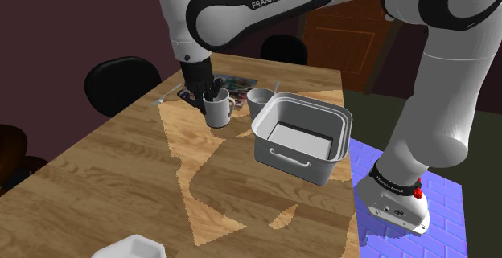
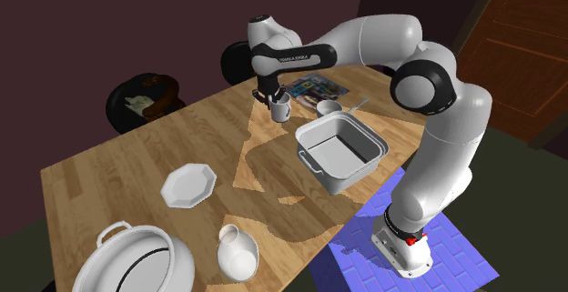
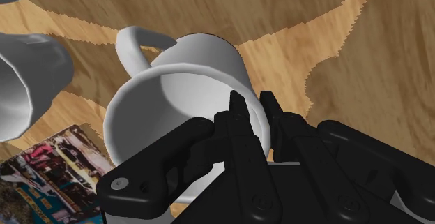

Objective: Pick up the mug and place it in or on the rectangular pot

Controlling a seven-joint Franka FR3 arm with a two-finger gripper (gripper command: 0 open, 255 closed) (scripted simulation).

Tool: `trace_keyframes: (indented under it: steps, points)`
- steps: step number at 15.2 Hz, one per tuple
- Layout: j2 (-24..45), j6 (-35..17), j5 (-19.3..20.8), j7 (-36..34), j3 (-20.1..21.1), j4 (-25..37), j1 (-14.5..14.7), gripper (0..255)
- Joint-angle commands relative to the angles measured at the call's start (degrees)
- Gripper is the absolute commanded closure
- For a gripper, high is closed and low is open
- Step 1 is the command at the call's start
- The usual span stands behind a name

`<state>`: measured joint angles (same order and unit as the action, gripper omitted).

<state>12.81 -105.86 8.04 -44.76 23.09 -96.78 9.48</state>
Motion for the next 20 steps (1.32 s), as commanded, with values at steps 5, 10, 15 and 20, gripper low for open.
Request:
trace_keyframes:
  steps: [5,10,15,20]
  points:
    - [-0.4,4.5,-0.3,0.5,0.1,4.1,0.1,255]
    - [-0.5,8.4,-0.4,0.7,0.2,8.0,0.3,255]
    - [-0.1,12.3,-0.3,0.9,0.3,12.3,0.5,255]
    - [-5.4,12.6,-2.4,2.2,0.2,7.8,-0.8,255]
